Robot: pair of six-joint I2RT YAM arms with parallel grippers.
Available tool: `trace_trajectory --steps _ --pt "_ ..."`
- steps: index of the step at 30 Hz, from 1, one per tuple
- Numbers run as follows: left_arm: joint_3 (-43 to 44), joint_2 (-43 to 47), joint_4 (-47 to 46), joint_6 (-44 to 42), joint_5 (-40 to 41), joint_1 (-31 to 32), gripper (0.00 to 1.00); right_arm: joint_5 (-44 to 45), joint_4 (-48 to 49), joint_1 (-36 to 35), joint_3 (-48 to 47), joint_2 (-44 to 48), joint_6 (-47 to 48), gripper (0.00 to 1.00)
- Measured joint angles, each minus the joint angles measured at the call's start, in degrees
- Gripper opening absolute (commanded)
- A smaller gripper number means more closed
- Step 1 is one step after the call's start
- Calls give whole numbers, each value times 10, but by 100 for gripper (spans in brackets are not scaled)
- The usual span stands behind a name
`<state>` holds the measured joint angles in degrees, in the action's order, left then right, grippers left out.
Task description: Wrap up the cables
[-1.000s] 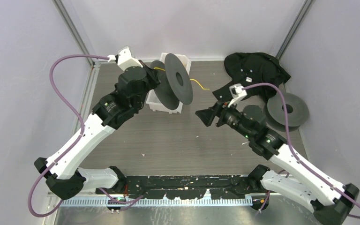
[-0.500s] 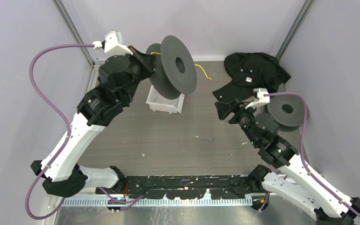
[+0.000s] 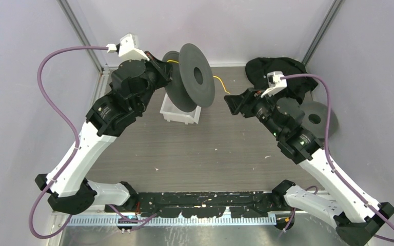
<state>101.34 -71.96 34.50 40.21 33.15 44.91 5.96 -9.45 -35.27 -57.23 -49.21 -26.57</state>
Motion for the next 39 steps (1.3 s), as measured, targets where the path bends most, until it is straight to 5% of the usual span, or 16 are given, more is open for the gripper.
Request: trace_trajectory --steps 7,21,39 --pt "0 -8 1 -2 -4 0 1 -24 30 0 -24 -57 1 77" --pt "-7 -8 -6 -10 -7 0 1 -22 52 0 -31 -71 -12 43" --pt "-19 -3 -14 -16 -9 0 0 -20 46 0 -26 -71 -21 49"
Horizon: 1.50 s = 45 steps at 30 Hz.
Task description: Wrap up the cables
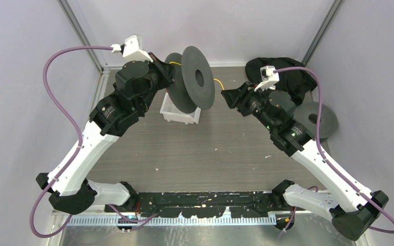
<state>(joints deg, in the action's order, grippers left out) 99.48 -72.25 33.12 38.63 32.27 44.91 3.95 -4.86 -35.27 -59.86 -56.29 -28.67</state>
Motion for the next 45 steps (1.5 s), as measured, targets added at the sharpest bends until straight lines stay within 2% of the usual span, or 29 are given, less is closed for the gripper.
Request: trace_trajectory --steps 9,12,16,18,32,39,45 --pt "-4 1 -3 -1 0 0 1 0 -5 0 3 -1 -2 32" --pt "-5 1 -3 -1 0 0 1 0 -7 0 4 -3 -3 19" --pt "-7 4 -3 -1 0 0 0 0 -8 0 7 -4 -4 11" --pt "-8 5 -3 -1 0 0 0 0 -8 0 9 -4 -4 1" --pt "-26 12 -8 32 19 0 1 -11 -17 -10 44 -7 -10 1" --pt "-31 4 13 101 54 0 0 -16 -21 -103 46 -39 -14 1" --pt "-34 -32 44 146 94 3 1 -22 -17 -145 35 -41 -15 0"
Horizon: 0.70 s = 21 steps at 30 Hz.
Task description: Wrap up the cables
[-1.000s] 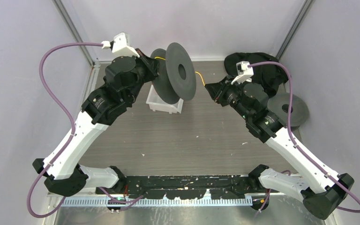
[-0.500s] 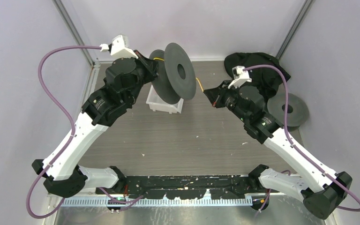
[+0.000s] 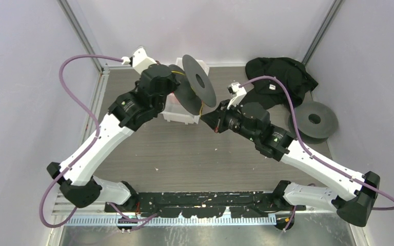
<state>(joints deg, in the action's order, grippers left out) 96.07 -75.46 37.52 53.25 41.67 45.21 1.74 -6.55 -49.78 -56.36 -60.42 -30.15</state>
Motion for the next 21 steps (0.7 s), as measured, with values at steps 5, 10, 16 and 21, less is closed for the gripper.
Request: trace_trajectory --steps 5,10,16,21 --pt "-2 -40 11 -5 12 9 0 -16 -1 -8 -41 -5 -4 1" --pt "-10 -53 3 -48 5 21 1 -18 -29 -8 -101 -23 -3 1" --pt "-33 -52 -51 -122 -22 24 0 -17 -68 -9 -132 -48 1 0" --pt "-79 -45 -104 -211 -77 24 0 -12 -121 -11 -150 -63 22 0"
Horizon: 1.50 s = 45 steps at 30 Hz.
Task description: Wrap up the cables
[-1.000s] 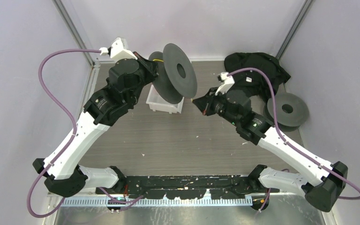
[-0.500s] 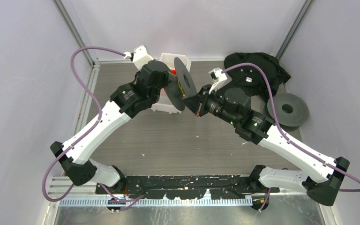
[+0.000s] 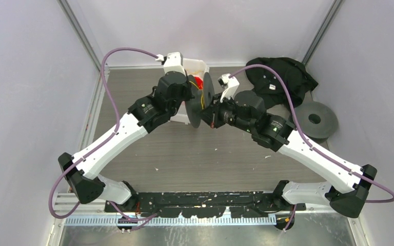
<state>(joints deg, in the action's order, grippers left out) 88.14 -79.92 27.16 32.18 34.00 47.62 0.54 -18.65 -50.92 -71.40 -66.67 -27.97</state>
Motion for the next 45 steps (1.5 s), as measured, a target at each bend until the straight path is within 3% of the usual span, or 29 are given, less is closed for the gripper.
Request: trace_trajectory --steps 15,24,31,39,45 --pt "-41 28 -85 -224 -203 1 1 -37 -108 -19 -70 -20 42 0" --pt "-44 40 -90 -259 -250 0 1 -80 -173 -23 -119 -34 92 0" --pt "-46 40 -89 -221 -234 -1 0 -63 -166 -23 -111 -29 88 0" --pt "-140 43 -99 -46 -108 5 1 26 -119 -24 -23 -3 52 0" --pt "-104 -8 -17 32 1 53 1 100 -101 -23 6 -9 -15 0"
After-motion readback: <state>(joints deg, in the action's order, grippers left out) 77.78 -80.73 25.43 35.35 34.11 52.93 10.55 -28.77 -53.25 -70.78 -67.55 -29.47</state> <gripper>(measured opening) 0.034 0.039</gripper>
